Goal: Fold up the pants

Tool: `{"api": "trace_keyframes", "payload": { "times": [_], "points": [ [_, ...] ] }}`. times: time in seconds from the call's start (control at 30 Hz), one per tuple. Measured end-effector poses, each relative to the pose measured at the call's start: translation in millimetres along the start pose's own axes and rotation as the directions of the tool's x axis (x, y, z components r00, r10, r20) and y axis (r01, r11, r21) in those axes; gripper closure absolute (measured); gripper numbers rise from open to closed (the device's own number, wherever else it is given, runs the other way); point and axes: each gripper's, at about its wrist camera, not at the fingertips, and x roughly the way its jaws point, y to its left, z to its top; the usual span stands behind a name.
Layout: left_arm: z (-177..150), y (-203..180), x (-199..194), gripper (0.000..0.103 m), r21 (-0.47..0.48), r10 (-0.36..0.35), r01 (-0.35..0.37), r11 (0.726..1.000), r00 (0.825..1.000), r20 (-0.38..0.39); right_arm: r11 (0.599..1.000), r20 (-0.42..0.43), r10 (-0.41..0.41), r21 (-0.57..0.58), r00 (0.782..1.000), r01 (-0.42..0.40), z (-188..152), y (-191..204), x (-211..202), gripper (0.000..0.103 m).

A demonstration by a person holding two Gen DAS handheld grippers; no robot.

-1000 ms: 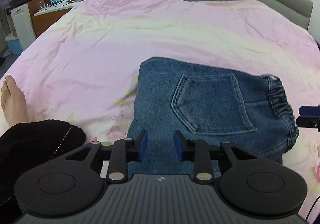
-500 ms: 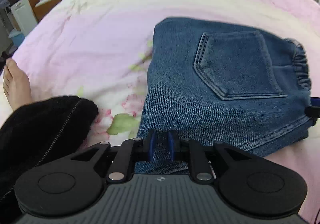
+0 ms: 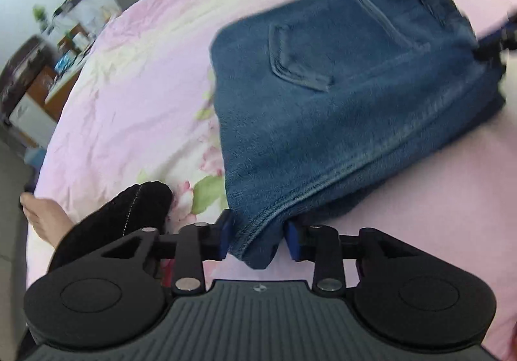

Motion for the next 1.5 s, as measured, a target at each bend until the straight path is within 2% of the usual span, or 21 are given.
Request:
{"api": "trace_keyframes", "payload": {
  "times": [0.07,0.13,0.2,0.27,0.33,0.4,0.47,0.53,0.57,0.63,0.67,0.73,0.8,0.83,0.9,1.0,1.03,1.23,1.37,1.43,1.5],
  "points": [
    [3,10,-11,0.073,-0.059,-0.013,0.016,0.998,0.999,0.042,1.000,-0.002,0.000,-0.001,1.000,0.000,1,0,0,0.070],
    [7,24,-19,0.074,-0.144,-0.049,0.058,0.988,0.997,0.067,1.000,-0.008,0.002,0.000,1.000,-0.002,2,0,1,0.070],
    [11,33,-14,0.075,-0.231,-0.079,0.090,0.969,0.995,0.057,1.000,-0.008,0.000,0.003,1.000,0.000,3,0,2,0.070],
    [13,31,-6,0.075,-0.291,-0.082,0.088,0.953,0.996,0.033,1.000,-0.007,0.001,0.011,1.000,-0.001,2,0,3,0.070],
    [14,28,4,0.070,-0.326,-0.081,0.077,0.942,0.997,0.000,1.000,-0.006,0.000,0.017,1.000,0.000,2,1,4,0.070],
    [8,31,11,0.056,-0.421,-0.098,0.082,0.903,0.995,-0.018,1.000,-0.007,-0.002,0.011,1.000,0.002,2,2,3,0.070],
    [0,41,18,0.045,-0.526,-0.134,0.101,0.844,0.991,-0.025,1.000,-0.008,-0.001,0.008,1.000,0.001,3,1,3,0.070],
    [-8,53,26,0.042,-0.608,-0.185,0.131,0.783,0.982,-0.025,1.000,-0.011,0.001,0.011,1.000,-0.001,4,0,3,0.070],
    [-8,53,28,0.048,-0.586,-0.198,0.135,0.799,0.979,-0.044,1.000,-0.013,0.004,0.012,1.000,-0.004,5,-1,3,0.070],
    [0,42,22,0.053,-0.441,-0.158,0.104,0.891,0.984,-0.087,1.000,-0.019,0.007,0.003,1.000,-0.007,5,0,3,0.070],
    [6,35,20,0.056,-0.366,-0.133,0.081,0.927,0.984,-0.119,1.000,-0.020,0.005,-0.004,1.000,-0.006,5,0,3,0.070],
    [16,19,16,0.062,-0.205,-0.081,0.047,0.978,0.984,-0.158,1.000,-0.022,0.005,-0.016,1.000,-0.005,5,0,4,0.070],
    [21,2,12,0.066,-0.012,-0.014,0.012,1.000,0.984,-0.179,1.000,-0.024,0.008,-0.018,1.000,-0.008,6,-1,4,0.070],
    [20,-10,11,0.067,0.111,0.032,-0.012,0.994,0.984,-0.177,1.000,-0.025,0.010,-0.020,1.000,-0.011,6,-1,4,0.070],
    [11,-31,12,0.071,0.304,0.106,-0.053,0.951,0.981,-0.160,0.999,-0.026,0.009,-0.035,1.000,-0.010,7,0,4,0.070],
    [-14,-51,21,0.074,0.528,0.192,-0.099,0.843,0.974,-0.124,0.998,-0.028,0.007,-0.060,1.000,-0.009,6,1,5,0.070],
    [-21,-52,24,0.074,0.560,0.196,-0.095,0.823,0.973,-0.122,0.998,-0.030,0.007,-0.067,1.000,-0.009,7,2,5,0.070],
    [-27,-45,32,0.076,0.590,0.130,-0.015,0.807,0.980,-0.153,0.997,-0.039,0.010,-0.078,0.999,-0.014,9,1,9,0.070],
    [-15,-33,22,0.076,0.560,0.080,0.048,0.827,0.976,-0.201,0.997,-0.047,0.003,-0.082,0.999,-0.007,10,0,10,0.070],
    [-12,-30,12,0.075,0.567,0.078,0.051,0.822,0.977,-0.200,0.997,-0.053,-0.001,-0.080,0.999,-0.003,11,-1,10,0.070],
    [-9,-28,1,0.075,0.543,0.074,0.045,0.839,0.978,-0.196,0.997,-0.057,0.001,-0.071,0.998,-0.005,12,-2,10,0.070]
  ]
}}
